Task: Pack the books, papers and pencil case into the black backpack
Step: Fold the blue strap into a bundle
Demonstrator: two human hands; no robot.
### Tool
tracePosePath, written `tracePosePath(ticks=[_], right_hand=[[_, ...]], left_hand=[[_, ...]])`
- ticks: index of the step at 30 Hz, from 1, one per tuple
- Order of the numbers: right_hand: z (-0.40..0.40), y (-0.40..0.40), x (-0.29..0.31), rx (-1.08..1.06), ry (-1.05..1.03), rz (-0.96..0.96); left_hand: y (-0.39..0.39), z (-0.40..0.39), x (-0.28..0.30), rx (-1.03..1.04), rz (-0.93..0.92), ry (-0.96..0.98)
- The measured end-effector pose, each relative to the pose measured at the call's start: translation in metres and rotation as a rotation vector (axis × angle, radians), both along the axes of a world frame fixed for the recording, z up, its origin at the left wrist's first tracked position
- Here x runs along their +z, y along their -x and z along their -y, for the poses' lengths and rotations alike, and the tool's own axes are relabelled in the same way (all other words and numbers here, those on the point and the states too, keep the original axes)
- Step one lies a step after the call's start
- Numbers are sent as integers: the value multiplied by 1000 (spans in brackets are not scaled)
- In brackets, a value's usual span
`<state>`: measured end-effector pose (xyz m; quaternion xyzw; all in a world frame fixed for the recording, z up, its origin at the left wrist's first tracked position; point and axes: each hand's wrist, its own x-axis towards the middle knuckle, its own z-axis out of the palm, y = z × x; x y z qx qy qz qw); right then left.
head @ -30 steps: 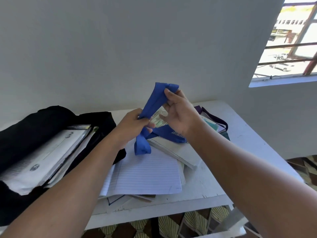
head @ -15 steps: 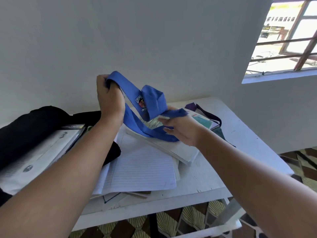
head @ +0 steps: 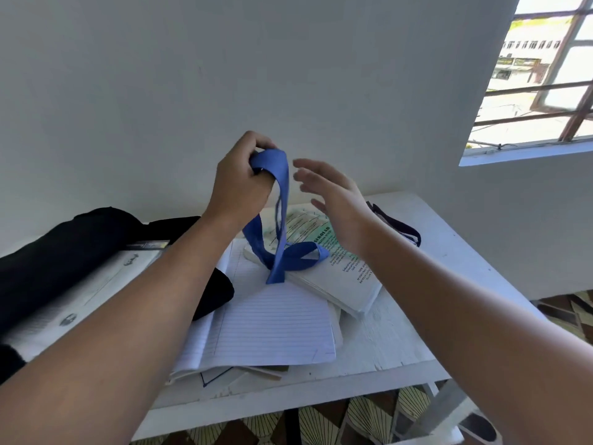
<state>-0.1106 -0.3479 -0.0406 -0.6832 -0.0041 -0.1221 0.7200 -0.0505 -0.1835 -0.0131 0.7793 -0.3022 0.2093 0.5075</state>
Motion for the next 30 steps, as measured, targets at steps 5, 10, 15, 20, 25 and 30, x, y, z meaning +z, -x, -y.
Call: tracePosePath(ticks=[5, 10, 15, 20, 25, 30], right_hand=[[-14, -2, 16, 152, -176, 0], [-12, -1, 11, 186, -238, -14], [-8, 0, 2, 178, -247, -53], [-4, -2, 1, 154, -294, -60], [-8, -9, 4, 241, -109, -87], [-20, -15, 22, 346, -102, -4]], left_hand=[[12, 6, 13, -123, -38, -59], [7, -6, 11, -142, -83, -142], [-2, -24, -31, -10, -190, -406], [-8, -25, -34, 37, -317, 55], [-11, -18, 6, 116, -75, 138], [-9, -10, 35, 65, 60, 80]])
